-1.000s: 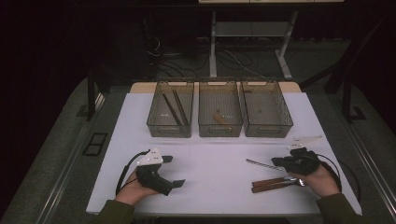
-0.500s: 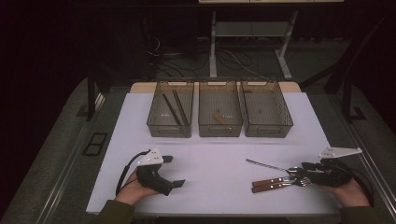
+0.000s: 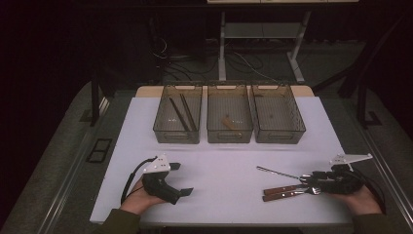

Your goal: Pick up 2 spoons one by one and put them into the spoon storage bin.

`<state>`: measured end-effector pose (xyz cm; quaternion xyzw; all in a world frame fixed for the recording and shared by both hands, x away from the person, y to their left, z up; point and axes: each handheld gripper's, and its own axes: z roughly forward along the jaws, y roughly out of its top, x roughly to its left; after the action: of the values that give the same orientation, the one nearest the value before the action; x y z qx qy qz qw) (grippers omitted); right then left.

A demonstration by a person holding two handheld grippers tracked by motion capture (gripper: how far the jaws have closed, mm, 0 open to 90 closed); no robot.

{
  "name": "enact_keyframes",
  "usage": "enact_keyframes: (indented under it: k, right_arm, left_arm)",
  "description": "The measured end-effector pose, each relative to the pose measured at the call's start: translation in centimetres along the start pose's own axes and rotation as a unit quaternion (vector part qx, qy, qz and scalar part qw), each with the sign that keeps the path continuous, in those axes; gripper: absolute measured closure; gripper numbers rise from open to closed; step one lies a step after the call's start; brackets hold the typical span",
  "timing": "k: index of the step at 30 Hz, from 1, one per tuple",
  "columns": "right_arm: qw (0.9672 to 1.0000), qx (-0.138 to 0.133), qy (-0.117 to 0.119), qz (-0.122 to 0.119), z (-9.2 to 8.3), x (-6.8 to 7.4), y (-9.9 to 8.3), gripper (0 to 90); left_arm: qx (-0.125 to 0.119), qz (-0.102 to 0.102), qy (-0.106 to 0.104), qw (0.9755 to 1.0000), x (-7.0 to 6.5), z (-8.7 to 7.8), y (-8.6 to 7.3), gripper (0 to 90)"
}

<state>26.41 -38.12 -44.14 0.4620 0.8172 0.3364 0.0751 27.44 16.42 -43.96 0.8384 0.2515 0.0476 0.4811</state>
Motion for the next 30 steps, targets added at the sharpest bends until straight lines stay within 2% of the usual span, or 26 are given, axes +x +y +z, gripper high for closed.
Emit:
enact_keyframes:
  k: [4, 10, 17, 25, 30]
  right_arm:
    - [0.9999, 0.001, 0.007, -0.010, 0.06, -0.03, 0.03, 58.9]
    - [0.9999, 0.002, 0.008, -0.014, 0.12, -0.10, 0.10, 63.4]
    - [0.9997, 0.000, 0.006, -0.024, -0.12, 0.15, 0.23, 75.3]
    - [0.9990, -0.025, 0.025, -0.029, -0.65, 0.28, 0.40, 86.0]
    - [0.9984, -0.029, 0.034, -0.036, -0.73, 0.40, 0.44, 87.8]
  left_arm:
    - [0.001, 0.001, 0.000, 1.0000, 0.00, 0.01, 0.00, 0.0]
    - [0.001, 0.002, 0.000, 1.0000, 0.00, 0.04, -0.01, 0.0]
    - [0.001, 0.002, 0.000, 1.0000, 0.00, 0.01, 0.01, 0.0]
    - [0.001, 0.003, 0.000, 1.0000, 0.00, 0.01, 0.01, 0.0]
    - [0.001, 0.007, 0.000, 1.0000, 0.03, 0.02, 0.03, 0.0]
